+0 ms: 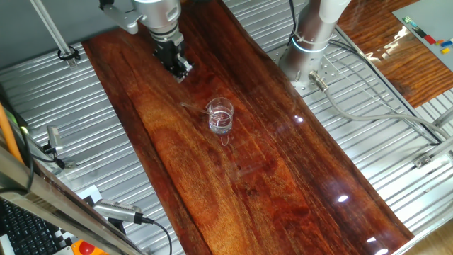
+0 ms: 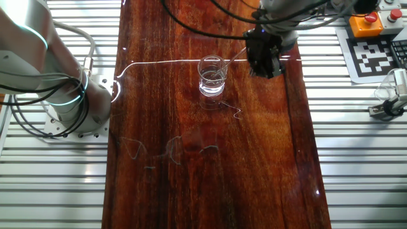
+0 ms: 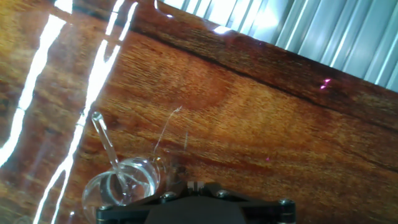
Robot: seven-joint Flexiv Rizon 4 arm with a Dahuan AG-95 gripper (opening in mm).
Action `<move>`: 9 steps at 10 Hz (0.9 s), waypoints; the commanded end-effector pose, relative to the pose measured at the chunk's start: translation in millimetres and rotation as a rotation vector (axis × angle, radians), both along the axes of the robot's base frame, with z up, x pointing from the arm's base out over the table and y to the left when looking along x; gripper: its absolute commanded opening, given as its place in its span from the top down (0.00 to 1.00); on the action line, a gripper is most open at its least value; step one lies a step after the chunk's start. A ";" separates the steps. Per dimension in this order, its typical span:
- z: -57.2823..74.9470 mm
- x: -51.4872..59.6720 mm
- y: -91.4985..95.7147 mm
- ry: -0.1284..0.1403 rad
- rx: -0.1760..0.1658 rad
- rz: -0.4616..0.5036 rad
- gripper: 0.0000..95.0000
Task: Stir the beaker with a glass rod
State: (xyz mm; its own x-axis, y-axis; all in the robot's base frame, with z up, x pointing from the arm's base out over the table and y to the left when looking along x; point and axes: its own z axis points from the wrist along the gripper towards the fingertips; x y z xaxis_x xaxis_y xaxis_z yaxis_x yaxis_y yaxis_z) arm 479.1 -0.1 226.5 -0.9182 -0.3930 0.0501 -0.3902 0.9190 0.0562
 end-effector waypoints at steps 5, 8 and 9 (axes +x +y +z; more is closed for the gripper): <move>2.3 -2.6 45.6 -0.009 -0.011 -0.118 1.00; -0.3 -2.5 51.2 -0.019 -0.010 -0.094 1.00; -0.3 -2.5 51.2 -0.016 -0.013 -0.089 1.00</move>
